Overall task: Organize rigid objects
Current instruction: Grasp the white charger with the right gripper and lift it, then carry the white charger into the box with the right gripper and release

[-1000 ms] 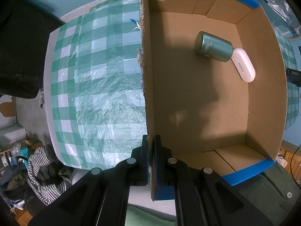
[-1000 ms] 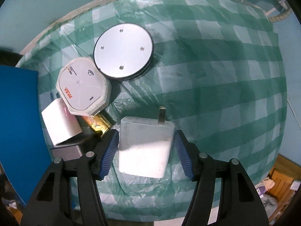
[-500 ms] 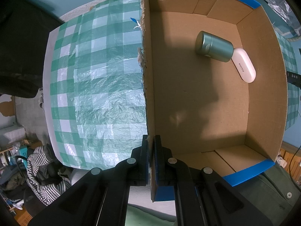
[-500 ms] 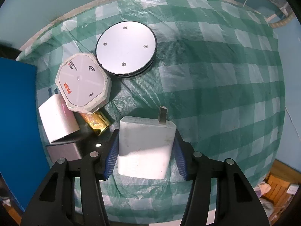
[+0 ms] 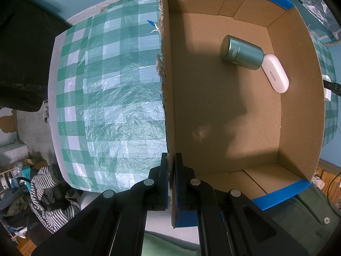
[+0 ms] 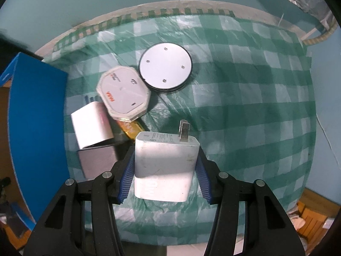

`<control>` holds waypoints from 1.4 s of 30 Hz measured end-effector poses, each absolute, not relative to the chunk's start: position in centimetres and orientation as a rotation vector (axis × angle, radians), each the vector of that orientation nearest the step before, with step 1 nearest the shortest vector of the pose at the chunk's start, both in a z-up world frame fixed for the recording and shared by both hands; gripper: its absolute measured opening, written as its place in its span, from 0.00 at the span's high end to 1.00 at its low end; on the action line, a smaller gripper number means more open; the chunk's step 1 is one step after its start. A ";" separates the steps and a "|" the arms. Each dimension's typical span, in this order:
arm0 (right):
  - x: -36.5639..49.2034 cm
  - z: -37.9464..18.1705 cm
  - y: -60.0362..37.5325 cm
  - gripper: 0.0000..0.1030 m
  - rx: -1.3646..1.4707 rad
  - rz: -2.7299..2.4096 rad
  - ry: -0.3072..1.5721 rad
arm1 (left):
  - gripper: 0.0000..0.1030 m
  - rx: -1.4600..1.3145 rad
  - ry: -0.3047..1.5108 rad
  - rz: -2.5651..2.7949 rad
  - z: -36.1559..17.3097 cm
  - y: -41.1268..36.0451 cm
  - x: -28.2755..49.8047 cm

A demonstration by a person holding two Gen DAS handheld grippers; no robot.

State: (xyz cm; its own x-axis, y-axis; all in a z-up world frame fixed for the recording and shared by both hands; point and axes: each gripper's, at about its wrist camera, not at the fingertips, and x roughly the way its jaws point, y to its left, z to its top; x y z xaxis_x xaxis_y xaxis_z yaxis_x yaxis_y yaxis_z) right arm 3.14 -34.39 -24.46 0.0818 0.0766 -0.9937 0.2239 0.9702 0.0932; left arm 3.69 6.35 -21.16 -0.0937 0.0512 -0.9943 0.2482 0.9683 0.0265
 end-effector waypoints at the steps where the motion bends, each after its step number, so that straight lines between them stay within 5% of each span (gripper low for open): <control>1: 3.1 -24.2 -34.2 0.49 0.245 -0.107 1.488 | 0.95 0.229 1.661 -0.167 -21.2 6.4 3.7; 26: 4.6 -13.3 -25.7 0.49 0.122 0.125 1.346 | 0.95 0.235 1.660 -0.177 -20.9 6.2 3.8; 42: 5.7 -12.3 -17.2 0.49 -0.002 0.287 1.335 | 0.95 0.228 1.658 -0.178 -20.8 6.3 3.8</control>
